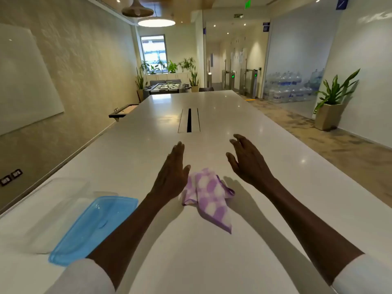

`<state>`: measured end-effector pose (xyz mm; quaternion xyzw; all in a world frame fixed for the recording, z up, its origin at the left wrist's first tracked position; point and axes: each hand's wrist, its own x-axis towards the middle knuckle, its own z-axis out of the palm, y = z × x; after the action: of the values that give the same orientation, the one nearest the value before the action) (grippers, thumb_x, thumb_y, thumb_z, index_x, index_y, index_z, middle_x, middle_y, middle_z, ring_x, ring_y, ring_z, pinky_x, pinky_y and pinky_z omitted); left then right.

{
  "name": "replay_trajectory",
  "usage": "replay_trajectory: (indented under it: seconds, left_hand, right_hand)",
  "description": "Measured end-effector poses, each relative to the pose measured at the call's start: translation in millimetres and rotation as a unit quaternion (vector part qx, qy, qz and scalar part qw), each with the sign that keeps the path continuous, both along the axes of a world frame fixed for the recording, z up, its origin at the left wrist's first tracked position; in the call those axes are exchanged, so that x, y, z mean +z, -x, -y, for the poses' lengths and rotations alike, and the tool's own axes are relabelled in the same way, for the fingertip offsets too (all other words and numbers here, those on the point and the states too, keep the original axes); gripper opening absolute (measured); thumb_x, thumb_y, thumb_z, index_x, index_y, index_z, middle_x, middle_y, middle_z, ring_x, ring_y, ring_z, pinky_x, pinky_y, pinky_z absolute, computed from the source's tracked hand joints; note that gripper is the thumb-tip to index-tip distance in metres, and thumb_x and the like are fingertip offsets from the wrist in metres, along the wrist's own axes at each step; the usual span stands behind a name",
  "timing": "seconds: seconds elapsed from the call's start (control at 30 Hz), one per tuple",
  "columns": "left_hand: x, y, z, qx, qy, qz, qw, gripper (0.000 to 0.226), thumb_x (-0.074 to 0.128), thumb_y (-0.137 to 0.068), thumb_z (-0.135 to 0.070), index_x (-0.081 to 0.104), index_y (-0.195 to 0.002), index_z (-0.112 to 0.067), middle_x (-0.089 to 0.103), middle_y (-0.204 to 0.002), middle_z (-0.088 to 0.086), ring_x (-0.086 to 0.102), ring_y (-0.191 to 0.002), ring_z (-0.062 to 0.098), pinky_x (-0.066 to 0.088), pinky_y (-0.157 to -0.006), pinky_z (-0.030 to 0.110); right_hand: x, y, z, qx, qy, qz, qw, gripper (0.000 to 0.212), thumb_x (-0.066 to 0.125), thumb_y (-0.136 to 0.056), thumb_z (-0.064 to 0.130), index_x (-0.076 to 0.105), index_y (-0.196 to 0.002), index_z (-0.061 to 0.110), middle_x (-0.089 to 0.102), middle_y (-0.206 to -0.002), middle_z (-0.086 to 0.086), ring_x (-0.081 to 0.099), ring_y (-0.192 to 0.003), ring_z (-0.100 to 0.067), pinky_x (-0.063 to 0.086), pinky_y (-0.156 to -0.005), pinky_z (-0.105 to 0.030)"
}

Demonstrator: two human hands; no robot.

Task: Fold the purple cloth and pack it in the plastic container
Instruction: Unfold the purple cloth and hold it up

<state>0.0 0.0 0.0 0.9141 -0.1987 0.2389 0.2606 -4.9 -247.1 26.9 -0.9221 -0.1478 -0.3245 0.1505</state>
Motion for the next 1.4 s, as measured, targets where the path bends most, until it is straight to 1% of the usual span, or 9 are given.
replay_trajectory:
  seconds: [0.2,0.37,0.57,0.73,0.93,1.03,1.1,1.23,1.4]
  left_hand:
    - [-29.9,26.7,15.5,-0.085,0.005,-0.005,0.996,0.061,0.058,-0.091,-0.019,0.033,-0.146,-0.012,0.040,-0.151,0.009,0.039,-0.139,0.021,0.034,-0.115,0.033]
    - [-49.7,43.0,29.2,-0.178,-0.117,0.035,0.976,0.057,0.065,-0.079,-0.036,0.052,-0.132,-0.018,0.052,-0.141,0.003,0.040,-0.137,0.017,0.038,-0.111,0.031]
    - [-63.8,52.3,43.4,-0.191,-0.180,0.025,0.965,0.050,0.068,-0.075,-0.050,0.064,-0.117,-0.023,0.059,-0.136,0.000,0.046,-0.132,0.019,0.049,-0.102,0.037]
    - [-60.2,57.4,53.2,-0.193,-0.177,0.075,0.962,0.028,0.065,-0.082,-0.035,0.071,-0.105,-0.020,0.067,-0.124,0.002,0.057,-0.121,0.020,0.051,-0.092,0.032]
    - [-49.8,57.0,61.5,-0.149,0.006,0.027,0.988,0.015,0.065,-0.085,-0.021,0.072,-0.092,-0.011,0.075,-0.092,0.003,0.066,-0.087,0.016,0.057,-0.074,0.034]
    - [-33.5,54.5,63.8,-0.119,0.102,0.014,0.988,0.006,0.061,-0.086,-0.014,0.066,-0.087,-0.014,0.069,-0.082,0.000,0.061,-0.074,0.010,0.052,-0.066,0.028]
    - [-21.2,50.8,64.4,-0.112,0.140,0.040,0.983,0.014,0.058,-0.085,-0.004,0.065,-0.093,-0.012,0.069,-0.089,0.002,0.062,-0.081,0.011,0.050,-0.073,0.021]
    - [1.3,37.9,65.2,-0.078,0.110,0.065,0.989,0.021,0.053,-0.090,-0.003,0.064,-0.107,-0.004,0.067,-0.100,0.012,0.061,-0.090,0.019,0.044,-0.078,0.013]
    - [31.7,21.8,65.7,-0.057,0.079,0.069,0.993,0.017,0.062,-0.090,-0.014,0.068,-0.100,-0.001,0.065,-0.085,0.015,0.055,-0.073,0.017,0.033,-0.064,0.008]
  right_hand:
    - [-30.3,18.8,-3.8,0.013,-0.001,-0.058,0.998,0.035,0.059,-0.093,0.019,0.058,-0.124,0.002,0.048,-0.142,-0.020,0.056,-0.119,-0.036,0.046,-0.099,-0.041]
    - [-53.2,29.3,-2.2,0.024,0.000,-0.093,0.995,0.029,0.060,-0.093,0.019,0.063,-0.118,0.004,0.049,-0.141,-0.017,0.059,-0.115,-0.031,0.048,-0.095,-0.038]
    - [-73.3,36.4,-1.9,0.030,0.021,-0.119,0.992,0.017,0.057,-0.093,0.015,0.068,-0.093,0.002,0.053,-0.137,-0.019,0.060,-0.112,-0.031,0.053,-0.085,-0.041]
    - [-82.1,39.7,-0.1,0.034,0.002,-0.127,0.991,0.018,0.057,-0.092,0.013,0.069,-0.087,0.001,0.056,-0.133,-0.019,0.062,-0.108,-0.031,0.054,-0.083,-0.043]
    - [-79.6,37.3,7.1,0.033,-0.077,-0.122,0.989,0.017,0.059,-0.088,0.000,0.074,-0.096,0.005,0.064,-0.121,-0.018,0.062,-0.107,-0.031,0.053,-0.084,-0.044]
    - [-73.6,34.8,12.1,0.035,-0.140,-0.105,0.984,0.027,0.057,-0.084,-0.011,0.074,-0.096,0.005,0.069,-0.105,-0.014,0.065,-0.095,-0.028,0.053,-0.079,-0.033]
    - [-67.2,35.7,12.2,0.043,-0.190,-0.097,0.976,0.029,0.057,-0.082,-0.013,0.074,-0.095,0.007,0.071,-0.099,-0.011,0.067,-0.084,-0.024,0.048,-0.071,-0.020]
    - [-54.9,37.4,4.7,0.104,-0.289,-0.125,0.943,0.025,0.056,-0.088,-0.002,0.072,-0.104,0.010,0.074,-0.102,-0.001,0.066,-0.084,-0.015,0.043,-0.063,-0.008]
    - [-43.2,36.8,-4.3,0.174,-0.280,-0.158,0.931,0.036,0.065,-0.089,0.013,0.061,-0.124,0.017,0.066,-0.116,0.007,0.063,-0.097,-0.007,0.053,-0.072,-0.026]
